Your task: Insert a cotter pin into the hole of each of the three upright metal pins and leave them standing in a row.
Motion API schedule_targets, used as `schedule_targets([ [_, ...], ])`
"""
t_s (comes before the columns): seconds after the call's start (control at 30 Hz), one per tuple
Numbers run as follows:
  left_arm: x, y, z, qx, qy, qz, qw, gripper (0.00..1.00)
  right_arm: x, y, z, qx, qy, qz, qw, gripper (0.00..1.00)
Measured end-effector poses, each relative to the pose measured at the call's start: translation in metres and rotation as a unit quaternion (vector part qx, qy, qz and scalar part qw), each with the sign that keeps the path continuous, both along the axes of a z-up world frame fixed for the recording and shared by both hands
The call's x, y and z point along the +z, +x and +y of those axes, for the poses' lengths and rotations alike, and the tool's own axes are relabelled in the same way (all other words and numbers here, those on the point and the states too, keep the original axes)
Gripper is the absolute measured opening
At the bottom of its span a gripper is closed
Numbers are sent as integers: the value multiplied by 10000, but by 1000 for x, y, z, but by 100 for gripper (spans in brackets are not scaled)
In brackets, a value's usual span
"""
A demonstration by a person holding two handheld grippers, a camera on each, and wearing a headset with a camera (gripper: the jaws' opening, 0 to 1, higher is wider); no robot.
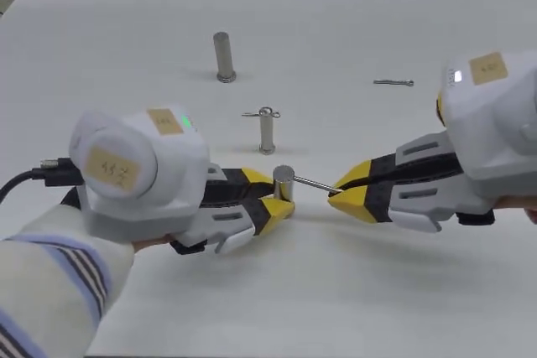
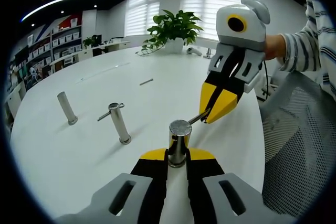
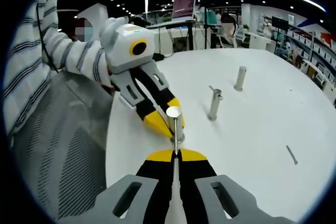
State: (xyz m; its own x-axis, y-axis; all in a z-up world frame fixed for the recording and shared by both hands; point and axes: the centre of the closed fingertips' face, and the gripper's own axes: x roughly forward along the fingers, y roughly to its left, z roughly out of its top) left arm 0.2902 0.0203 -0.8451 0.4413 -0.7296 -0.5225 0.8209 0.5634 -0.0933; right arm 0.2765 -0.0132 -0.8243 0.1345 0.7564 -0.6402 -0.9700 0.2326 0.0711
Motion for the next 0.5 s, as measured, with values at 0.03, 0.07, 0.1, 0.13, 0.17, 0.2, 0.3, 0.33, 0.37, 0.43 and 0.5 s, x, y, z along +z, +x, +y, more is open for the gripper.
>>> schedule_targets([
  [0.03,0,0,0,4,-6,-2,10000,11,0,0,0,-3,-11,-11,10000,4],
  [0.07,0,0,0,3,-10,-9,10000,11,0,0,0,1,-25,-20,10000,4],
  [0.1,0,1,0,8,-17,-10,10000,11,1,0,0,3,-38,-33,10000,4],
  [0.13,0,1,0,11,-18,-12,10000,11,2,-1,1,26,-65,-76,9999,4],
  [0.17,0,1,0,11,-15,-19,10000,11,3,-1,0,45,-82,-108,9999,4],
  [0.2,0,1,0,14,-16,-20,10000,11,4,-1,0,48,-89,-133,9999,4],
  [0.3,-1,2,1,22,-21,-20,10000,11,7,0,0,32,-73,-144,9999,4],
  [0.33,-1,2,1,24,-23,-20,10000,11,8,0,-1,25,-63,-143,9999,4],
  [0.37,-1,2,1,23,-24,-18,10000,11,9,0,-1,17,-51,-147,9999,4],
  [0.43,-1,2,1,22,-25,-18,10000,11,9,1,-1,16,-32,-156,9999,4],
  [0.5,-1,2,1,15,-13,-27,10000,11,10,1,0,7,-12,-164,9999,4],
])
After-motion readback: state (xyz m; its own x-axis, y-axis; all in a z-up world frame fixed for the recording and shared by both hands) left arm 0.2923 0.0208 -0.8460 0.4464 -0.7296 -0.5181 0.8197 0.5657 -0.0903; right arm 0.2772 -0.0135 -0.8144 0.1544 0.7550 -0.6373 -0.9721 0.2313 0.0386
